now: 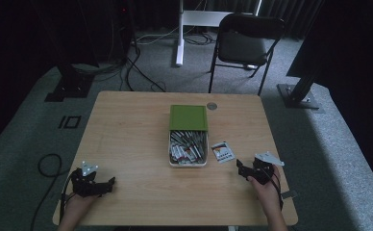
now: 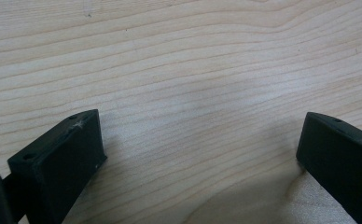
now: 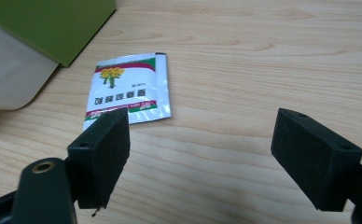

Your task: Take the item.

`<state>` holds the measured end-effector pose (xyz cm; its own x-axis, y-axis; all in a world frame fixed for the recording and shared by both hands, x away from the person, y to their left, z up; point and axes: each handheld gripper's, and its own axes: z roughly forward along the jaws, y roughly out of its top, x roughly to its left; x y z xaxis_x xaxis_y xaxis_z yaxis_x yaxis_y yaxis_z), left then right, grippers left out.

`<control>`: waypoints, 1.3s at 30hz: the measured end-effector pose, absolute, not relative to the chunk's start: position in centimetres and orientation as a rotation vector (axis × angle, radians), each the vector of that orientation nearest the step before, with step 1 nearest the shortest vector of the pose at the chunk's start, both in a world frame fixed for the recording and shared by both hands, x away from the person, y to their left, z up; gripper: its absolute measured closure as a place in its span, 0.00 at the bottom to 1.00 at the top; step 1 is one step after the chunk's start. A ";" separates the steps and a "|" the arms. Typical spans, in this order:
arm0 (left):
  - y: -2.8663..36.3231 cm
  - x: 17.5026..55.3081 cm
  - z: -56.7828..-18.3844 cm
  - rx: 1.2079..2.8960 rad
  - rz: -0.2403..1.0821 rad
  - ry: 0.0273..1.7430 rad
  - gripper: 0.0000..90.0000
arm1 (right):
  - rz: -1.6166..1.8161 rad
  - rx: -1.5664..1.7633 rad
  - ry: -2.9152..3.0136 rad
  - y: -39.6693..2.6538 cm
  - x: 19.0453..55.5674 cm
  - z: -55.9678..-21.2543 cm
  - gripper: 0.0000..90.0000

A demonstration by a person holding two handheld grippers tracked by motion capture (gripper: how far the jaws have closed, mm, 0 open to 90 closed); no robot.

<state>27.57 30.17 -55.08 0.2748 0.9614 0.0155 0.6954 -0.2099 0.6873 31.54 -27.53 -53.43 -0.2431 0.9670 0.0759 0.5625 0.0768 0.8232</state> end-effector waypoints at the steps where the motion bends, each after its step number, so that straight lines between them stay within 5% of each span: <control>1: 30.2 27.6 -55.1 1.983 0.610 1.485 0.02 | 1.048 1.517 1.853 -27.8 31.4 -53.5 0.21; 39: 30.2 27.6 -55.1 1.982 0.610 1.485 0.02 | 0.839 1.695 1.808 -31.7 27.9 -55.6 0.20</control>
<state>27.57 30.17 -55.09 0.2751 0.9613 0.0156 0.6947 -0.2100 0.6880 27.93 -31.71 -55.64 -0.0824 0.9957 0.0414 0.6742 0.0251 0.7381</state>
